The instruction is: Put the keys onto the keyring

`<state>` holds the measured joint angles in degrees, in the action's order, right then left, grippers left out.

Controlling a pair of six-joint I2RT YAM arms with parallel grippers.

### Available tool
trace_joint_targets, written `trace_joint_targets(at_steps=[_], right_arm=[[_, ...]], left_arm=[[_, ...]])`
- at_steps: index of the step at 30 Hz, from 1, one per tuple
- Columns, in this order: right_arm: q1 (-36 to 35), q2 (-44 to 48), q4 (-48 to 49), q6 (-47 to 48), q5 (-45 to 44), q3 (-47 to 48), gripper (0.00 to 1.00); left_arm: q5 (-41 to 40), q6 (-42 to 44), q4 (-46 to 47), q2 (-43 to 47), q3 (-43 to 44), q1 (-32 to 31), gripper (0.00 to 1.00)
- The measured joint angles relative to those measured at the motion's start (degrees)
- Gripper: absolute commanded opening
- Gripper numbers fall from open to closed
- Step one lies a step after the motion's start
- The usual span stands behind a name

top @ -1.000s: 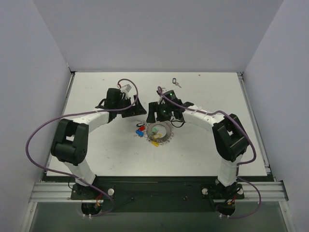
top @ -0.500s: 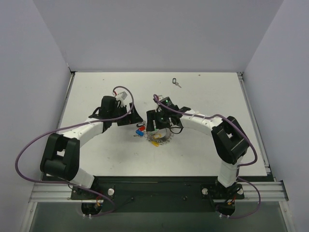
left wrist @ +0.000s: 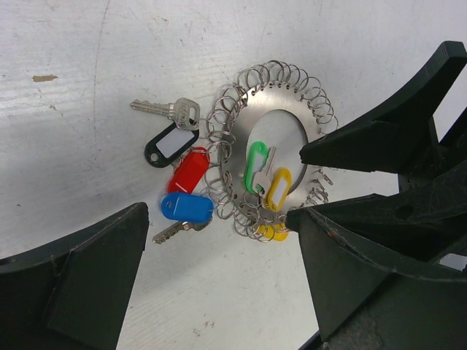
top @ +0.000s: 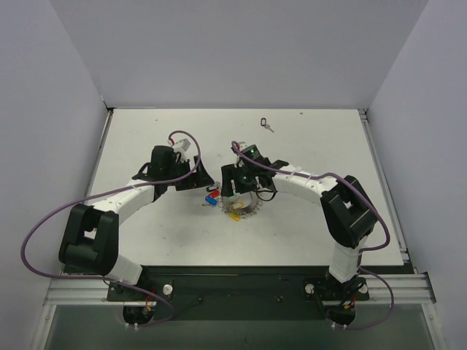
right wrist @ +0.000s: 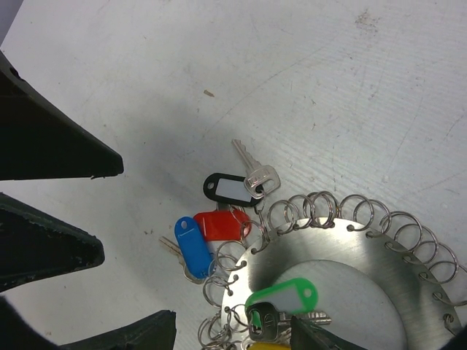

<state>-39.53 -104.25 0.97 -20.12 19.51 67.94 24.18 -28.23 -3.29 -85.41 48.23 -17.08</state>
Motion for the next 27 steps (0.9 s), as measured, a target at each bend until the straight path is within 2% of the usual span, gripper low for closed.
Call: trace_joint_targets(at_steps=[10, 20, 27], right_arm=[[-1.49, -0.68, -2.08, 3.87, 0.07, 1.90, 0.61], [-4.09, -4.85, -3.41, 6.32, -0.20, 6.71, 0.60], [-4.13, -6.45, -4.55, 6.51, -3.85, 8.33, 0.59]], left_arm=[[-0.04, 0.17, -0.22, -1.11, 0.02, 1.64, 0.93], [0.13, -1.62, 1.27, -1.11, -0.39, 6.25, 0.93], [0.74, -2.62, 2.36, -1.42, -0.76, 6.38, 0.93]])
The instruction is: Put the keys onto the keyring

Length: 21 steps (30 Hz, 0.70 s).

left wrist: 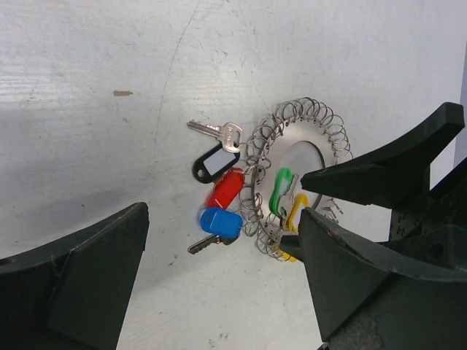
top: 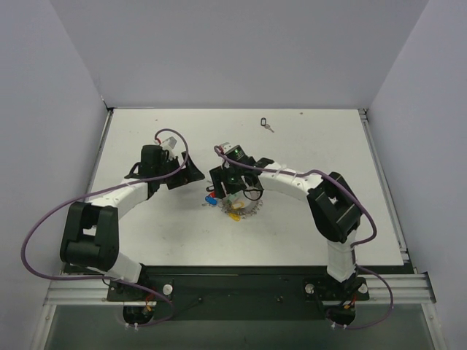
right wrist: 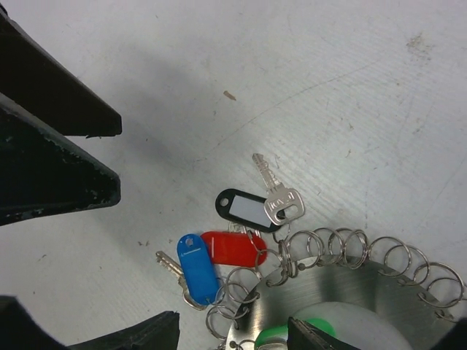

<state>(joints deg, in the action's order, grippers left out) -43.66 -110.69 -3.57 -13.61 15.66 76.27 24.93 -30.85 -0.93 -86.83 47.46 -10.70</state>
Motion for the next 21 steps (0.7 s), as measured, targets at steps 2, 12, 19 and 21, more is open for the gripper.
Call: trace_joint_targets(at_steps=[2, 12, 19, 21], right_arm=[[0.04, 0.00, -0.15, 0.00, -1.36, 0.39, 0.57], [0.13, -3.45, -0.11, -0.66, -4.17, 3.80, 0.45], [0.90, -5.49, -0.50, -1.31, -4.74, 4.44, 0.38], [1.27, -5.90, -0.42, -1.36, -4.74, 4.74, 0.37]], left_arm=[[0.02, -0.07, 0.20, -0.09, -0.04, 0.00, 0.93], [0.48, -0.24, 0.81, -0.26, -0.15, 0.31, 0.93], [0.52, -0.24, 0.85, -0.26, -0.20, 0.37, 0.93], [0.55, -0.24, 0.87, -0.26, -0.20, 0.37, 0.93]])
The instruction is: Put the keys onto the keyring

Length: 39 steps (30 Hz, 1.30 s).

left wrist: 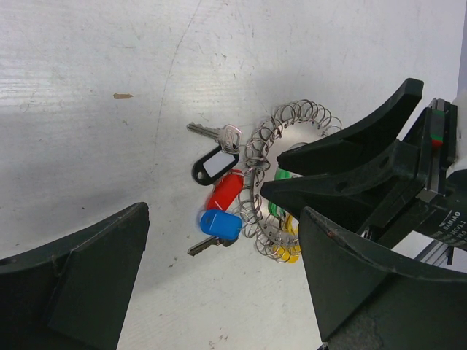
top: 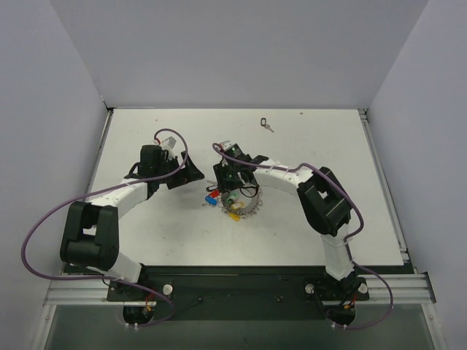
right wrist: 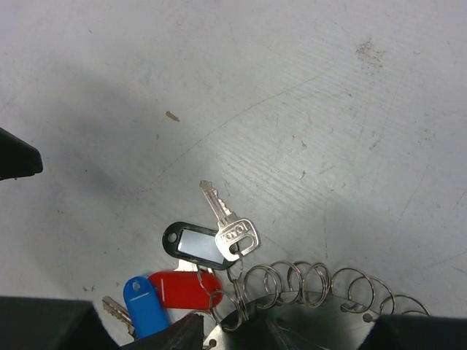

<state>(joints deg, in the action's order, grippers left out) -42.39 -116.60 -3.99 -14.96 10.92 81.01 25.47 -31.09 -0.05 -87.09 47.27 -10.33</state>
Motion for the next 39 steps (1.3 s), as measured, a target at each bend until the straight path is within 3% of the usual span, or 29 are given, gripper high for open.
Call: trace_joint_targets(at_steps=[6, 14, 26, 39], right_arm=[[0.39, -1.27, 0.66, -0.59, 0.00, 0.17, 0.32], [0.74, -2.32, 2.75, -2.10, 1.42, 0.20, 0.01], [0.74, 0.24, 4.68, -2.45, 3.41, -1.46, 0.00], [0.42, 16.11, 4.33, -2.27, 10.84, -2.75, 0.00]], left_arm=[[0.04, 0.00, 0.09, 0.00, 0.00, 0.00, 0.93], [0.07, 0.00, 0.09, 0.00, 0.00, 0.00, 0.93], [0.04, 0.00, 0.02, 0.17, -0.35, 0.02, 0.92], [-5.33, 0.24, -1.84, 10.21, -2.93, 0.35, 0.92]])
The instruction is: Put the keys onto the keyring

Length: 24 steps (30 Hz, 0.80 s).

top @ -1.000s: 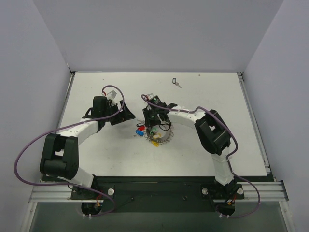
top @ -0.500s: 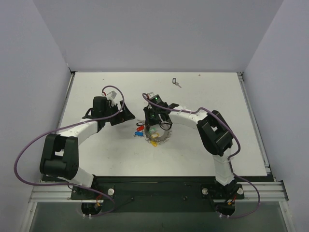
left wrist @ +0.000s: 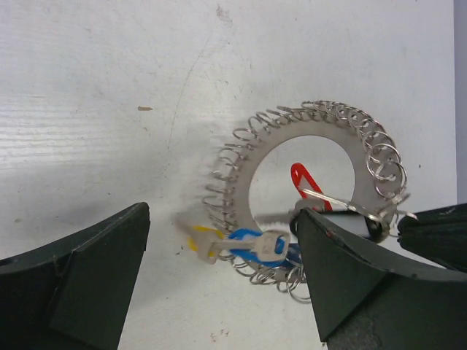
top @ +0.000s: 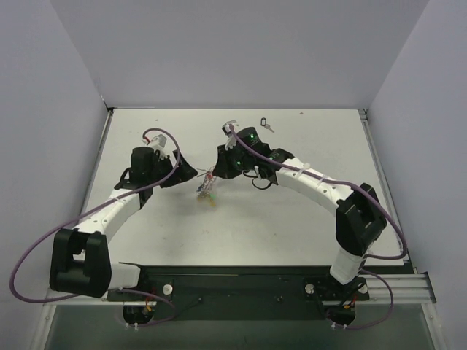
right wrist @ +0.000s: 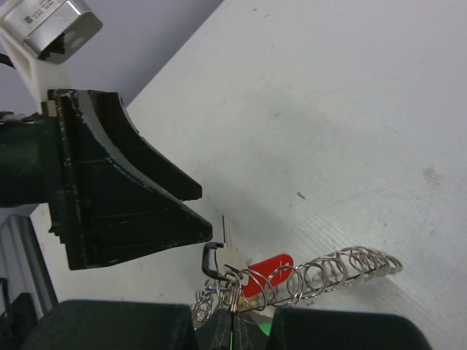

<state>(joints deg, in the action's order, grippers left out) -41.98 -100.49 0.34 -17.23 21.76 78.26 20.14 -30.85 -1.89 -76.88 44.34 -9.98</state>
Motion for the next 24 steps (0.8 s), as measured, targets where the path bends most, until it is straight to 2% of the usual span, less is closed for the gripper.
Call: trace_joint_targets(at_steps=[10, 20, 24], right_arm=[[-2.91, 1.25, 0.35, 0.31, 5.11, -1.18, 0.00], [-2.23, 2.71, 1.11, 0.35, 5.40, -22.77, 0.00], [-2.16, 6.21, -0.59, 0.17, 4.98, -28.09, 0.00]], left_arm=[[-7.10, -0.15, -1.16, 10.99, -3.54, 1.14, 0.92], [-8.24, -0.15, -1.44, 12.35, -4.24, 1.36, 0.92], [-8.17, -0.35, -1.31, 12.33, -4.90, 1.36, 0.92]])
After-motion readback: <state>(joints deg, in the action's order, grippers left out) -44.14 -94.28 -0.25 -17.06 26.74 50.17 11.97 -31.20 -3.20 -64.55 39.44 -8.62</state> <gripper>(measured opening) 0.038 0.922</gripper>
